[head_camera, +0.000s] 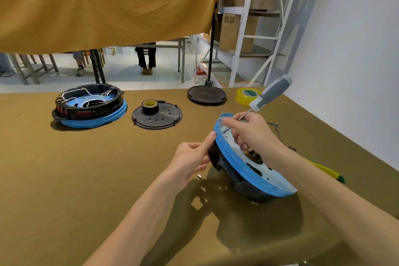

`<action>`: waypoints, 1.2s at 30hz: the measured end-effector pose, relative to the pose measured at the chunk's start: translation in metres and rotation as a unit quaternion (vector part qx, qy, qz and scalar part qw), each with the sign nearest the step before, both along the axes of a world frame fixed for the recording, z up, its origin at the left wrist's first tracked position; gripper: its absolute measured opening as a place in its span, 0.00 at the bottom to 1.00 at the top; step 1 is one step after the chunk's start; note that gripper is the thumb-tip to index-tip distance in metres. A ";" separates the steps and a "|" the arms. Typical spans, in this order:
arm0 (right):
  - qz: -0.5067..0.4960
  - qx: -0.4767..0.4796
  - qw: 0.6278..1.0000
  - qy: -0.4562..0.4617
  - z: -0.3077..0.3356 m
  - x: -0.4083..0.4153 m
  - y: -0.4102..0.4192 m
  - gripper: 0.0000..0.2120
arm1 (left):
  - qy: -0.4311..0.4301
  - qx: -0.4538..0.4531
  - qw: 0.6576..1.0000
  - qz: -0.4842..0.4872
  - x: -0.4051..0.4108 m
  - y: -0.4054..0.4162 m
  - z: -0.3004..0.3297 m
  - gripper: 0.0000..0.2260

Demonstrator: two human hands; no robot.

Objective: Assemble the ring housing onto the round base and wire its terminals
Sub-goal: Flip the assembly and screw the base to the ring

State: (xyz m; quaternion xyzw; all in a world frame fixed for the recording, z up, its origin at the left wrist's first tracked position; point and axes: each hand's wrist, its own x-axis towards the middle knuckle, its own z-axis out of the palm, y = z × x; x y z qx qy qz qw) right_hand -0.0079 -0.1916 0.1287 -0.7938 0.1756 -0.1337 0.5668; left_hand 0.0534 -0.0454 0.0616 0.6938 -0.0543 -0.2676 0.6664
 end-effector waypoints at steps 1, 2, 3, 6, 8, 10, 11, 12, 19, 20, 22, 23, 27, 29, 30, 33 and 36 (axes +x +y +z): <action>0.014 -0.046 0.999 0.019 -0.003 -0.001 0.003 0.16 | 0.000 0.001 1.000 0.002 -0.001 0.001 0.000 0.27; 0.022 -0.087 0.995 0.034 -0.006 0.000 0.006 0.21 | 0.005 0.000 1.000 0.004 -0.003 0.002 0.000 0.27; 0.026 -0.115 0.992 0.039 -0.009 0.000 0.009 0.25 | 0.010 -0.002 1.000 0.003 -0.004 0.002 0.000 0.26; 0.034 -0.155 0.987 0.033 -0.012 0.001 0.010 0.27 | 0.022 -0.020 1.000 -0.001 -0.007 0.004 0.001 0.23; 0.040 -0.171 0.984 0.023 -0.010 0.001 0.008 0.26 | 0.025 -0.034 0.999 -0.004 -0.006 0.008 0.002 0.20; 0.035 -0.189 0.981 0.011 -0.007 0.001 0.006 0.24 | 0.034 -0.057 0.998 -0.012 -0.005 0.010 0.001 0.14; 0.027 -0.193 0.981 0.006 -0.005 0.002 0.004 0.23 | 0.035 -0.070 0.997 -0.021 -0.003 0.012 -0.001 0.11; 0.018 -0.191 0.981 0.003 -0.004 0.002 0.002 0.23 | 0.033 -0.085 0.995 -0.032 -0.002 0.014 -0.002 0.08; 0.000 -0.162 0.987 0.018 -0.001 0.007 -0.010 0.24 | -0.230 0.053 0.967 -0.092 0.008 0.026 -0.024 0.22; -0.001 -0.159 0.987 0.016 -0.001 0.008 -0.011 0.23 | -0.268 0.090 0.954 -0.097 0.010 0.028 -0.030 0.21; -0.004 -0.153 0.988 0.017 0.000 0.009 -0.013 0.24 | -0.334 0.186 0.914 -0.133 0.015 0.032 -0.042 0.19; -0.006 -0.152 0.988 0.019 0.001 0.009 -0.014 0.24 | -0.351 0.227 0.894 -0.160 0.016 0.033 -0.045 0.18; -0.005 -0.154 0.988 0.024 0.002 0.010 -0.017 0.23 | -0.384 0.287 0.856 -0.193 0.022 0.034 -0.052 0.12; -0.005 -0.146 0.989 0.023 0.002 0.008 -0.019 0.23 | -0.406 0.290 0.847 -0.183 0.025 0.035 -0.054 0.10; -0.006 -0.142 0.990 0.023 0.002 0.007 -0.019 0.23 | -0.413 0.293 0.844 -0.177 0.027 0.037 -0.054 0.09; -0.009 -0.134 0.991 0.023 0.004 0.006 -0.021 0.23 | -0.411 0.298 0.844 -0.172 0.028 0.037 -0.055 0.06; -0.003 -0.139 0.990 0.026 0.004 0.005 -0.020 0.23 | -0.352 0.191 0.910 -0.103 0.021 0.030 -0.054 0.03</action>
